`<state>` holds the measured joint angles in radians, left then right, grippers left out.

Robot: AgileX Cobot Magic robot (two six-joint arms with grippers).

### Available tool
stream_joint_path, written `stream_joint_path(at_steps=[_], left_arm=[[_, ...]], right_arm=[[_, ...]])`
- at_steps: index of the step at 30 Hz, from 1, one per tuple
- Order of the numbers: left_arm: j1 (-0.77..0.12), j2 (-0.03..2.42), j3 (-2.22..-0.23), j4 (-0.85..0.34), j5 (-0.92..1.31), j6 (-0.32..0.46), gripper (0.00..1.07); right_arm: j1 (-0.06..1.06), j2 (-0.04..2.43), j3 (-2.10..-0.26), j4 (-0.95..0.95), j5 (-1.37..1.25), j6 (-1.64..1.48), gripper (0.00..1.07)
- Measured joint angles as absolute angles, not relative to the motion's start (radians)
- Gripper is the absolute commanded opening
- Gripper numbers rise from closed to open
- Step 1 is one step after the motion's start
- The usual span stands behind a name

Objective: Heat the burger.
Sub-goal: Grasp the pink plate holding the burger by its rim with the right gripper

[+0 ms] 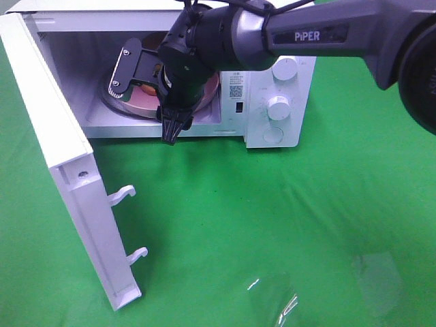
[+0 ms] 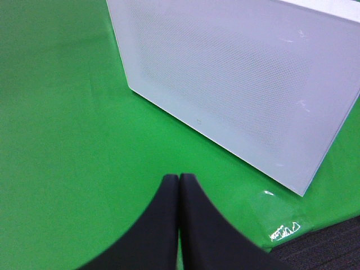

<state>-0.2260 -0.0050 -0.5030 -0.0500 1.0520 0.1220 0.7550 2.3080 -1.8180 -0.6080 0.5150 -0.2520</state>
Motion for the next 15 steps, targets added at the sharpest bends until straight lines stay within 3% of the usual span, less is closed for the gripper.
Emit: stream_joint_path(at_steps=[15], left_arm=[[-0.226,-0.005,-0.503,-0.050,1.052,0.122,0.00]], right_arm=[[0.722,2.368,-1.818,-0.613,0.457,-0.223,0.55]])
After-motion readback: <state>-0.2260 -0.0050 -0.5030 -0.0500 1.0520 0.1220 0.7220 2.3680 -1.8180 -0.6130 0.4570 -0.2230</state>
